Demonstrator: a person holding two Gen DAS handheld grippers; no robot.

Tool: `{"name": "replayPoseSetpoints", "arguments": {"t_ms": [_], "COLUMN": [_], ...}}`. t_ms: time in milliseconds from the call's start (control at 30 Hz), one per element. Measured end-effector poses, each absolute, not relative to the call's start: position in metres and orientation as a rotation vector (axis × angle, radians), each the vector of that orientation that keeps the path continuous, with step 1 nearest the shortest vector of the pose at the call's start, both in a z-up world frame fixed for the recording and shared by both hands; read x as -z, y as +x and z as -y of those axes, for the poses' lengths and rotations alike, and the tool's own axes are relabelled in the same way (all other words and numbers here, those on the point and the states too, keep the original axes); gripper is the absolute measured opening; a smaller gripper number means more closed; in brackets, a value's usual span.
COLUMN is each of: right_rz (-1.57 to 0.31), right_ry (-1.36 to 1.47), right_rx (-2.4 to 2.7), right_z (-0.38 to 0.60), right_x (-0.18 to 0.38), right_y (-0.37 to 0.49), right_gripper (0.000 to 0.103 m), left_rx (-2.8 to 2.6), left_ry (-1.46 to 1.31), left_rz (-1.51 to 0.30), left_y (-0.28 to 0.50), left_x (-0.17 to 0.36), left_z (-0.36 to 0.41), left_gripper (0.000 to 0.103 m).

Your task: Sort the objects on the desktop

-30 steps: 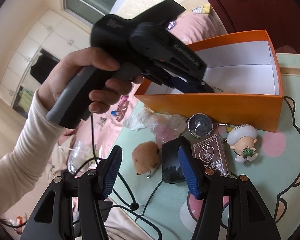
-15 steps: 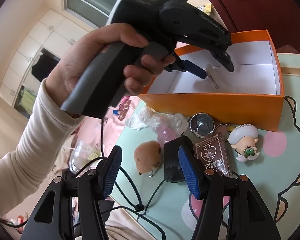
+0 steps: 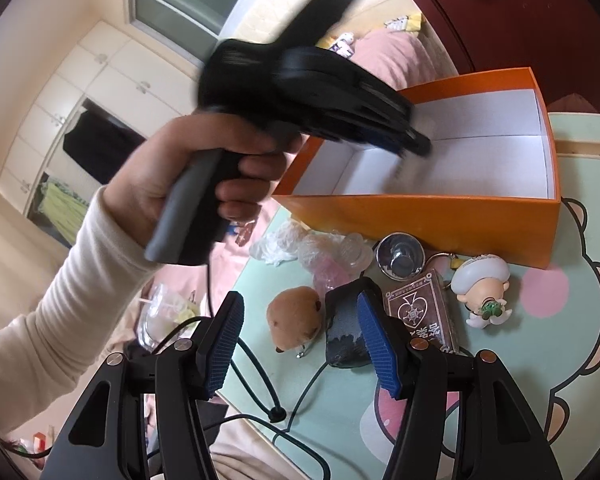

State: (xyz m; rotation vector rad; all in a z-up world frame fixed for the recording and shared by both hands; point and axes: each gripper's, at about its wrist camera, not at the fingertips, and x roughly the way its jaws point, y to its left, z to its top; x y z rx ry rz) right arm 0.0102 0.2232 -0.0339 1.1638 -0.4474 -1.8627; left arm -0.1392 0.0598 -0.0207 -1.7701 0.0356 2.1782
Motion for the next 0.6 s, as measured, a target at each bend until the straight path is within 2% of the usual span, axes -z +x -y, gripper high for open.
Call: {"name": "replayPoseSetpoints", "arguments": {"t_ms": [167,267,433,600], "right_rz": [0.416,0.413,0.433,0.390], "right_ry": [1.144,1.131,1.139,1.126], "right_rx": [1.918,1.958,1.979,1.993], "right_z": [-0.226,-0.230,-0.232,-0.226], "right_x": [0.031,0.030,0.033,0.033], "right_y": [0.010,0.009,0.005,0.007], "right_gripper": [0.059,0.059,0.059,0.059], "left_rx": [-2.237,-2.231,-2.232,-2.239], "left_ry": [-1.614,-1.585,-1.695,-1.792], "left_rz": [0.072,0.115,0.174,0.326], "left_y": [-0.100,-0.068,-0.015,0.003], "left_x": [-0.038,-0.051,-0.011,0.044], "left_z": [-0.024,-0.002,0.037,0.063], "left_gripper": [0.021,0.021,0.021,0.021]}}
